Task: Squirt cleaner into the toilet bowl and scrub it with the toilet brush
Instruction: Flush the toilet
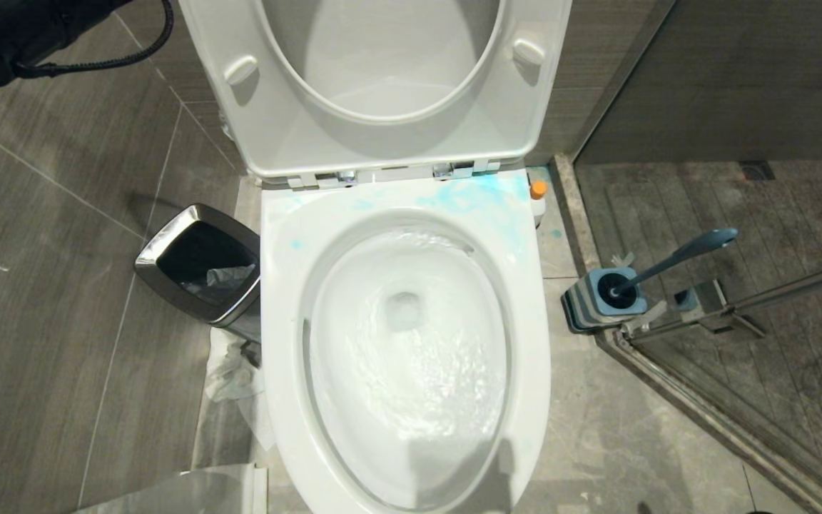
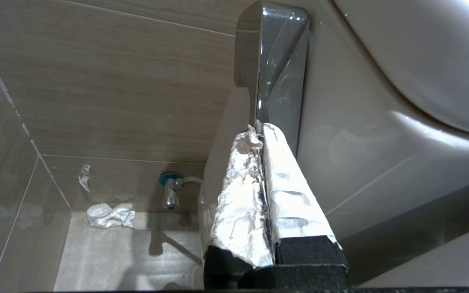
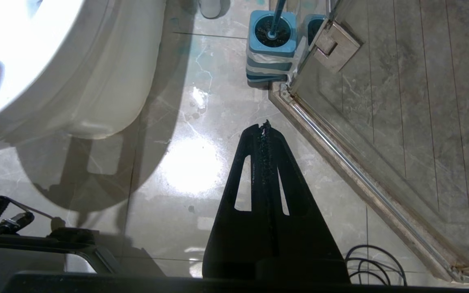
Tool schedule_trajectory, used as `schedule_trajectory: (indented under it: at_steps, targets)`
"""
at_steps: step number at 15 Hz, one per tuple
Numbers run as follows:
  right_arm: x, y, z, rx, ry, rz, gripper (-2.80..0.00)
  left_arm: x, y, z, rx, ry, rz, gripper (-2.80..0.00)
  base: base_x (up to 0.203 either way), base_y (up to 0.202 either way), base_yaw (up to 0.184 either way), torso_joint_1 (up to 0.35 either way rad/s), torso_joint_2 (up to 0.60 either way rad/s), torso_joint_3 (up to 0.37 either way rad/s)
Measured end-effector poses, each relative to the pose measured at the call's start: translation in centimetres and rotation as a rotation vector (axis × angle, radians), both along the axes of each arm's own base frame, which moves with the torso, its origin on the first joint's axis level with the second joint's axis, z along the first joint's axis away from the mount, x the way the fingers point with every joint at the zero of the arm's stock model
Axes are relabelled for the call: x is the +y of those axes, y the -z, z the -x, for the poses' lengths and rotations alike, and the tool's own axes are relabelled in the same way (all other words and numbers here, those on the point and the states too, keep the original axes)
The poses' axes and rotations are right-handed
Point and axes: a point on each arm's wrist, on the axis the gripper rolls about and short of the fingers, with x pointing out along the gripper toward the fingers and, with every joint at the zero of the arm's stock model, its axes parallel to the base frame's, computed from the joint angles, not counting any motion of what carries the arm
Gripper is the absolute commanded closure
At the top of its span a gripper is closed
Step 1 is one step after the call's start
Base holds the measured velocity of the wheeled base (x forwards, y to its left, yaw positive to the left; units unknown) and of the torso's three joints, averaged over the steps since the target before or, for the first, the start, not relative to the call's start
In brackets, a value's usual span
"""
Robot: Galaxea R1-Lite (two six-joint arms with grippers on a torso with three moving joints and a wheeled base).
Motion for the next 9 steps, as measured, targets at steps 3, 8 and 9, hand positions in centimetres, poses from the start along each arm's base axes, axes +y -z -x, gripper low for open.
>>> schedule_trajectory:
  at_steps: [3,8,9]
  targets:
    - [0.0,0.0,0.0,0.0,0.0,0.001,0.0,0.2,-0.8,1.0,-0.032,-0.003,0.006,0.0,0.0,0.0,0.0,0.0,0.0,0.0]
    - [0.0,0.0,0.0,0.001,-0.001,0.0,0.0,0.6,-2.6,3.7,-0.082,-0.006,0.018,0.0,0.0,0.0,0.0,0.0,0.0,0.0]
    - [0.0,0.0,0.0,0.0,0.001,0.0,0.0,0.7,-3.2,4.5,-0.101,0.001,0.016,0.0,0.0,0.0,0.0,0.0,0.0,0.0]
